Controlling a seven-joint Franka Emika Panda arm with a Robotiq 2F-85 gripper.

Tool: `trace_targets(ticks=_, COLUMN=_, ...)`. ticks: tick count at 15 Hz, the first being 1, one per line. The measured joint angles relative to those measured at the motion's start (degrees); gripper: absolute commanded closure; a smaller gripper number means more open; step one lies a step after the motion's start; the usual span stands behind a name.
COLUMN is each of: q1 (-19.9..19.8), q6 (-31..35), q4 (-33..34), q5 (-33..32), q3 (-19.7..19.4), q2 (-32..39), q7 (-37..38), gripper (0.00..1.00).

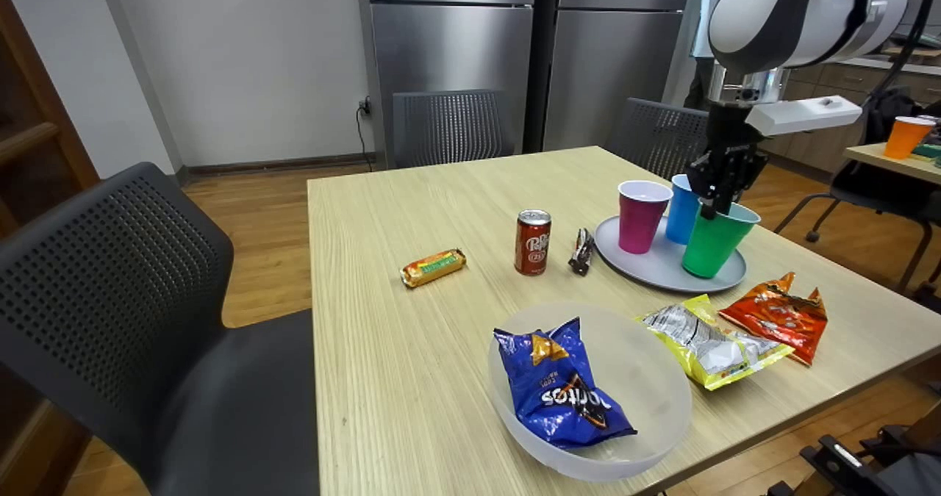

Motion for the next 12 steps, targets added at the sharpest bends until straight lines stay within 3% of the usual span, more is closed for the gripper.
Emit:
trace_targets(ticks=4, q1=0.0, q6=0.0, q4=0.0, q5=-1.0, q3=0.0, q2=-0.2, q7=0.0, gripper=0.11)
trace_targets(ticks=6, q1=0.0, q6=0.1, q4=0.0, q5=-1.0, q3=0.0, q2=-0.5, q7=0.0, gripper=0.0)
trace_targets(ticks=12, q1=0.0, q6=0.1, q4=-1.3, q5=-1.0, q3=0.0, q2=-2.8, q7=-0.1, gripper=0.0)
